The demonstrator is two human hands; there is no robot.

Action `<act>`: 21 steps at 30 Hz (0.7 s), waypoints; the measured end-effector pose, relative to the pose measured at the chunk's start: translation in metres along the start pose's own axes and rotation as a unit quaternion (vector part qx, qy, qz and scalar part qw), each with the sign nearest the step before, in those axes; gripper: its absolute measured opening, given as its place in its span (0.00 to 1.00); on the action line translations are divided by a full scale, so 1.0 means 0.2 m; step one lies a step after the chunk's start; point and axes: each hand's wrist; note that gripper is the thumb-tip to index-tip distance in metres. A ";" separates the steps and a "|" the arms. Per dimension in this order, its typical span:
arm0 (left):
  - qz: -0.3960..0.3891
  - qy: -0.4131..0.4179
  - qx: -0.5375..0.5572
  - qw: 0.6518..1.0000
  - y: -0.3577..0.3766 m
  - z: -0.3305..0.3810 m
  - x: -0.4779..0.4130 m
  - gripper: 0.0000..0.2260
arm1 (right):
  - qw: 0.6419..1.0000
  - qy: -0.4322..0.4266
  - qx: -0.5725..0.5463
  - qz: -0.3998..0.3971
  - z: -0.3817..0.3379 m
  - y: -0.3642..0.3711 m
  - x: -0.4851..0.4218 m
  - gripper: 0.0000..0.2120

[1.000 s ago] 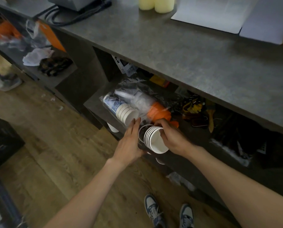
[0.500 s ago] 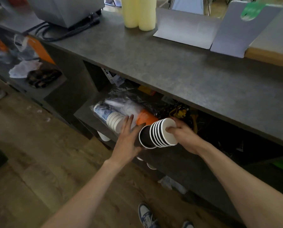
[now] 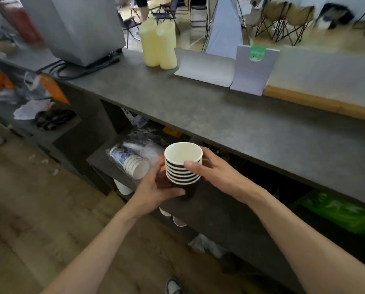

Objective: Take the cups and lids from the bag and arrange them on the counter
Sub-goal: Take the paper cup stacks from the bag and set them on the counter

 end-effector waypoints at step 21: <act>-0.181 0.147 0.013 0.972 1.83 0.98 -0.56 0.35 | 0.921 -0.057 -0.063 0.380 0.78 -1.35 1.28 0.40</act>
Point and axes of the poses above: each hand's wrist, its own x-axis away from the middle knuckle, its own y-axis out of the palm, z = x × y, and after that the axes turned 15 degrees about y, right-handed
